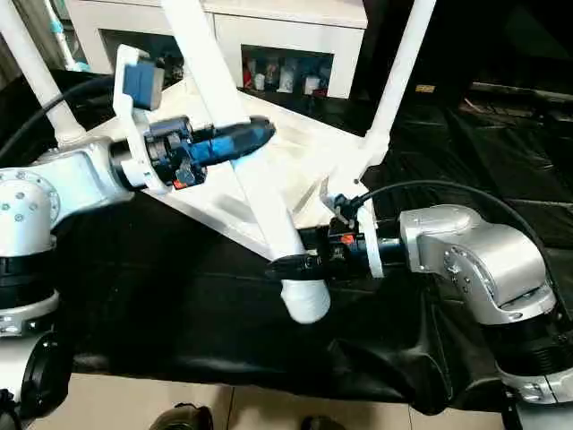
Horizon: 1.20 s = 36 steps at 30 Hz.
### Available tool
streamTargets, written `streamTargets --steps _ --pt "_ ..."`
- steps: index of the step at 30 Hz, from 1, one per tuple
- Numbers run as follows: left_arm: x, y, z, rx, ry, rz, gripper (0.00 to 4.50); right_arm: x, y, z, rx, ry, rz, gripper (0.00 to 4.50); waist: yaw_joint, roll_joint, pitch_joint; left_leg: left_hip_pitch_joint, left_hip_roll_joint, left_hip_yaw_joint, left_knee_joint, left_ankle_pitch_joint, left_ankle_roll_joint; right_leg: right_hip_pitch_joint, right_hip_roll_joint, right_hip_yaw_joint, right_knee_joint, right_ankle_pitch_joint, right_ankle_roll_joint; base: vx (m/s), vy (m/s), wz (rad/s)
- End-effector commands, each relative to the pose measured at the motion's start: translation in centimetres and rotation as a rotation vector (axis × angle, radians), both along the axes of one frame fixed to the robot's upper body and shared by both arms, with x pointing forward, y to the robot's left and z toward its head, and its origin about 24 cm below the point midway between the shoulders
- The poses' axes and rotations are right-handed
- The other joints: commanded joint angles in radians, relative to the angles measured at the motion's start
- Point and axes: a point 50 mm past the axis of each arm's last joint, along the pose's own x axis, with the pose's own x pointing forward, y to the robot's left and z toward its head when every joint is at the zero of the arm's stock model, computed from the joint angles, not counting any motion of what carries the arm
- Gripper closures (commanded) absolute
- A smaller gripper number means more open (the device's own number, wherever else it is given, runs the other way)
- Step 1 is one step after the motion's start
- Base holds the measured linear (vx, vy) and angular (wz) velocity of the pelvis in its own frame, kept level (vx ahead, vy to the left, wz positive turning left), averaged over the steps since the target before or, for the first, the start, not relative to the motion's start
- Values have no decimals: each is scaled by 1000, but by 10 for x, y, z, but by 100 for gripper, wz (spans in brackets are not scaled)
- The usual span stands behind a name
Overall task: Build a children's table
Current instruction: Pick table leg
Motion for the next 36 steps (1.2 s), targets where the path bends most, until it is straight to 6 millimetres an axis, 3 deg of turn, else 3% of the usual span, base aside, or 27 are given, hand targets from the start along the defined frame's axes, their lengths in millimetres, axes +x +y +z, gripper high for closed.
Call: streamTargets --steps 1,10,13,15,19,27,28,36 --pt "-7 -3 12 -44 -45 -82 278 3 -9 -10 -67 17 -65 261 -1 -7 -76 31 31 -17 -74 -266 -26 40 -37 30 -72 -320 -185 0 0 0" --pt "-6 -1 12 -46 -37 -54 278 7 -8 -8 -46 -2 -89 265 -2 -5 -73 32 32 -18 -76 -284 -31 39 -37 30 -74 -339 -182 0 0 0" --pt "6 1 9 -79 20 80 208 11 -6 -6 -21 -37 -138 265 -2 -7 -71 32 31 -17 -75 -297 -38 37 -38 30 -77 -358 -183 0 0 0" --pt "7 2 8 -69 17 106 206 13 -5 -6 -16 -50 -161 265 -3 -9 -70 29 29 -18 -76 -298 -41 36 -37 29 -80 -375 -173 0 0 0" --pt "16 -8 -12 55 0 319 166 22 2 -5 3 -116 -278 265 -8 -10 -68 30 32 -22 -82 -324 -52 33 -37 28 -89 -424 -126 0 0 0" --pt "11 -29 -29 77 49 475 166 24 20 -9 24 -174 -370 265 -6 -7 -74 27 33 -20 -81 -281 -45 35 -33 30 -83 -325 -133 0 0 0" --pt "10 -33 -32 67 86 513 195 25 25 -9 29 -187 -387 265 -8 -7 -73 24 33 -20 -81 -283 -48 36 -32 30 -80 -307 -143 0 0 0" --pt "13 -28 -35 32 99 627 243 28 28 -7 28 -211 -427 265 -7 -10 -75 24 30 -19 -81 -272 -37 39 -31 28 -84 -304 -129 0 0 0"
